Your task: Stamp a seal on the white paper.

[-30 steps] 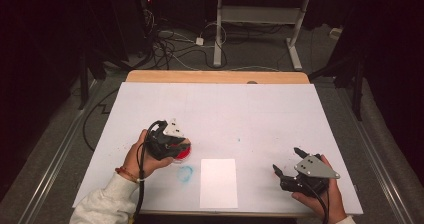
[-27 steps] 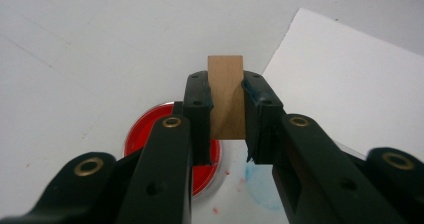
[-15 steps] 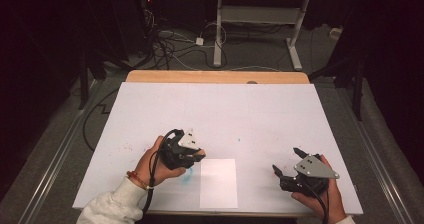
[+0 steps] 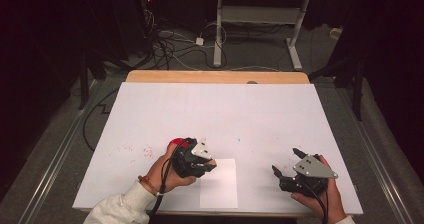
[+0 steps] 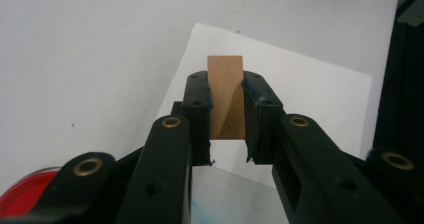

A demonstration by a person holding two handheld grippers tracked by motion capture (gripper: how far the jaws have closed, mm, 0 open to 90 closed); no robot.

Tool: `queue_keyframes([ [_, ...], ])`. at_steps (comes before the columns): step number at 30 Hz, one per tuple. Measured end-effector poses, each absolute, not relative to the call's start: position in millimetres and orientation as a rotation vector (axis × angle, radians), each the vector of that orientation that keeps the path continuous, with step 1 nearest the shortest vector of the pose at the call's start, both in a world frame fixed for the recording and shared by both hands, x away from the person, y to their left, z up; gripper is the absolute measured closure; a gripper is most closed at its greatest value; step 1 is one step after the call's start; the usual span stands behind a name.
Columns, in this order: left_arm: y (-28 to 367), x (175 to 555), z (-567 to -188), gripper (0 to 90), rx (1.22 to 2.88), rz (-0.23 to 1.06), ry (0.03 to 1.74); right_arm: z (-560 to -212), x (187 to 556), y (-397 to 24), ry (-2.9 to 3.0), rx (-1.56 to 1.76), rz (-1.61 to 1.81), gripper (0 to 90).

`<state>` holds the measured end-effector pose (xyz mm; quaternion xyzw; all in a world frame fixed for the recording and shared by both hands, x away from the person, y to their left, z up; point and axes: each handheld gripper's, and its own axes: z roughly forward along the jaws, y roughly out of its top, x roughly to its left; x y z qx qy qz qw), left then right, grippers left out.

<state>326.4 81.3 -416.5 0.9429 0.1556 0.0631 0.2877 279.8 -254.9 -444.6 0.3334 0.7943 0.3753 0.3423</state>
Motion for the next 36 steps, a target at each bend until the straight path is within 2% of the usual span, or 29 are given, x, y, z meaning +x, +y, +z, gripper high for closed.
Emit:
queue_keyframes([
  [12, 65.2, 322.0, -429.5, 73.5, 2.582, 0.101, 0.342, -445.9, 279.8, -253.7, 2.077, 0.859, 0.962, 18.0],
  [28, 53.1, 321.7, -452.9, 73.5, 2.652, 0.125, 0.269, -446.3, 279.5, -253.0, 2.087, 0.847, 0.954, 18.0],
  [36, 56.2, 328.2, -455.3, 73.6, 2.632, 0.056, 0.291, -446.0, 279.1, -252.5, 2.086, 0.850, 0.953, 18.0],
])
